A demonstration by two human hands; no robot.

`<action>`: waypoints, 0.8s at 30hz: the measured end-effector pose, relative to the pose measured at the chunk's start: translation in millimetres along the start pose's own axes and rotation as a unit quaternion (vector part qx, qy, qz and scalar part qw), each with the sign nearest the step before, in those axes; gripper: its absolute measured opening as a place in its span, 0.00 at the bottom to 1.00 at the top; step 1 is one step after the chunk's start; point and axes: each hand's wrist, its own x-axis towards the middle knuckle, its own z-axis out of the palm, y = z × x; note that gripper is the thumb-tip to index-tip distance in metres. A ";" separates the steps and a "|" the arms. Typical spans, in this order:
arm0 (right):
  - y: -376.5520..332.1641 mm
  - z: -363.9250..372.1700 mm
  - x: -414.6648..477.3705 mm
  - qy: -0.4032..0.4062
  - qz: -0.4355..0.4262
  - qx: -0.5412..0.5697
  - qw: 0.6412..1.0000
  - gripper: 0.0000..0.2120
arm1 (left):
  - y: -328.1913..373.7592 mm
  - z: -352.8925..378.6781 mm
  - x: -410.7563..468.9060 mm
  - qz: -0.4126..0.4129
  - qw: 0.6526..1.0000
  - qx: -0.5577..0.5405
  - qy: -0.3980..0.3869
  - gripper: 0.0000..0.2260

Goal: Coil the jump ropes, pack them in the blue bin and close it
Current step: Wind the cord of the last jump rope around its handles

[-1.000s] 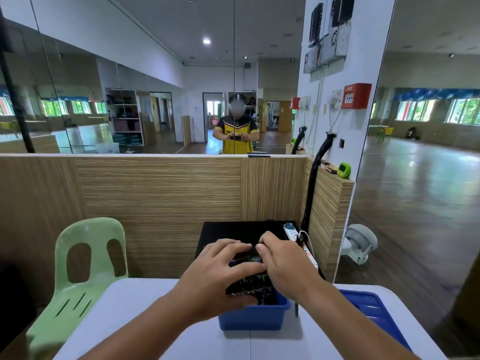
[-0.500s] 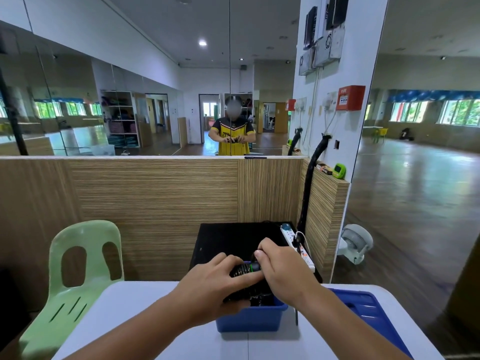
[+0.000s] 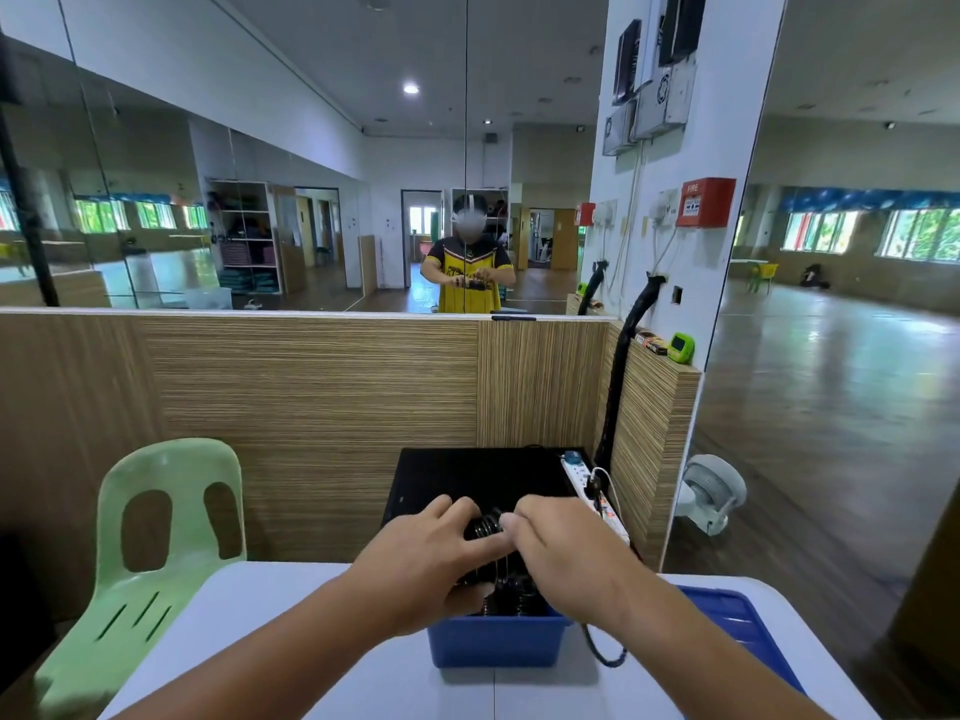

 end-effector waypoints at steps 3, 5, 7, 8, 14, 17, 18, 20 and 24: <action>4.4 10.2 -12.9 0.001 -0.006 0.066 0.998 0.16 | -5.0 -5.0 -0.6 -0.013 1.000 -0.016 0.006 0.22; 8.7 19.1 -19.7 -0.005 -0.006 0.127 0.992 0.14 | -5.3 -7.9 0.2 -0.015 1.000 -0.022 0.005 0.27; 13.1 29.0 -26.2 0.001 0.003 0.185 0.983 0.15 | -5.7 -8.2 1.4 -0.019 1.000 -0.022 0.001 0.32; 15.0 32.5 -29.3 0.005 0.005 0.202 0.979 0.14 | -6.4 -7.3 1.5 -0.025 0.999 -0.021 0.001 0.33; 29.9 42.9 -46.6 0.003 -0.004 0.234 0.972 0.11 | -14.2 -9.0 3.4 -0.055 0.997 -0.054 0.010 0.33; 38.8 52.9 -51.4 -0.003 0.009 0.259 0.966 0.11 | -14.0 -13.3 3.3 -0.070 0.995 -0.061 0.030 0.33; 41.4 55.0 -51.3 -0.008 0.022 0.281 0.959 0.10 | -12.7 -15.5 3.2 -0.070 0.994 -0.071 0.034 0.33; 47.1 56.2 -49.1 -0.026 0.061 0.350 0.935 0.10 | -10.3 -19.3 3.0 -0.063 0.993 -0.089 0.042 0.32; 54.1 48.3 -40.9 -0.070 0.106 0.464 0.877 0.12 | -5.3 -24.6 2.6 -0.059 0.989 -0.118 0.060 0.32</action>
